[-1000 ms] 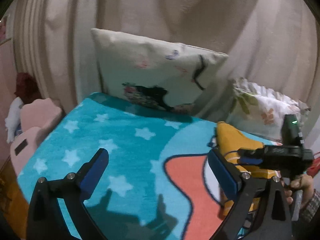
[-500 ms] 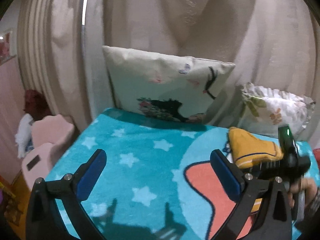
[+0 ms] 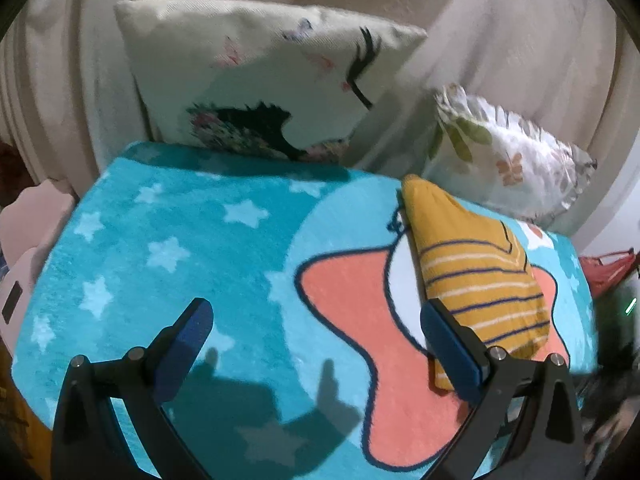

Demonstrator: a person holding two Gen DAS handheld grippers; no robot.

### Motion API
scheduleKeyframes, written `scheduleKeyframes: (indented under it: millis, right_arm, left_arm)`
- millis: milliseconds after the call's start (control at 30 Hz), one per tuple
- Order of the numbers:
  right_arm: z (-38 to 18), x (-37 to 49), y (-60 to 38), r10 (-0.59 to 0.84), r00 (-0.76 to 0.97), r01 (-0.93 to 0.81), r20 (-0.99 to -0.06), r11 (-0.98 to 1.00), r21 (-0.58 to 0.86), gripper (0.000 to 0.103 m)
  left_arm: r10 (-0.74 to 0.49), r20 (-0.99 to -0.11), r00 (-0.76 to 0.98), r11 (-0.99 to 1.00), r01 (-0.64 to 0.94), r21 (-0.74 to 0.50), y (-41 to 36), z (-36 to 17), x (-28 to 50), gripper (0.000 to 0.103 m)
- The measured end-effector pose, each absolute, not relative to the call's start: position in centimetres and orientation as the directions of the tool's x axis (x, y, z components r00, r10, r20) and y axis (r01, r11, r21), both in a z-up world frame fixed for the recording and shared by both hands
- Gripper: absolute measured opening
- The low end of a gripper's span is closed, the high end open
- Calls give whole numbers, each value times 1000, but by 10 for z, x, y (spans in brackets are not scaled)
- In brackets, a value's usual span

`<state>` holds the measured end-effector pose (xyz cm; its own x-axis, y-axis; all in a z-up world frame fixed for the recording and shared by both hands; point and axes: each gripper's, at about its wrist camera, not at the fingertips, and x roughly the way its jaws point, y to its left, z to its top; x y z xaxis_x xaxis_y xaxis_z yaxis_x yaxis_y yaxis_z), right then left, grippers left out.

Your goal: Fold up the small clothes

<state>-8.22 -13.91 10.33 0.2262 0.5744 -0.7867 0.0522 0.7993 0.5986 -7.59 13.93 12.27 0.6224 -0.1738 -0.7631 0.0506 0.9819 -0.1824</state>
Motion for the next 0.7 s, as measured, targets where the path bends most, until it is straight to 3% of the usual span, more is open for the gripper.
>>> scheduleKeyframes:
  millis: [133, 233, 367, 400, 533, 700]
  right_arm:
    - [137, -62, -182, 460, 398, 99, -793, 839, 536, 32]
    - [132, -39, -205, 406, 454, 159, -793, 839, 521, 33]
    - [105, -19, -232, 302, 417, 227, -857, 879, 420, 32]
    - [99, -18, -239, 266, 406, 231, -874, 896, 380, 27]
    - [104, -29, -260, 307, 433, 239, -847, 867, 437, 27]
    - [115, -46, -266, 230, 423, 208, -877, 917, 341, 35]
  left_arm:
    - [-156, -799, 580, 987, 53, -154, 127, 110, -77, 103]
    - [-140, -816, 561, 990, 51, -135, 120, 107, -82, 103]
    - [-100, -825, 556, 994, 26, -103, 115, 109, -90, 103]
    - [-90, -829, 552, 995, 17, -97, 114, 109, -92, 103]
    - [-51, -848, 528, 998, -14, -69, 104, 104, -97, 103]
    - [-48, -867, 497, 998, 0, -56, 76, 98, -98, 103]
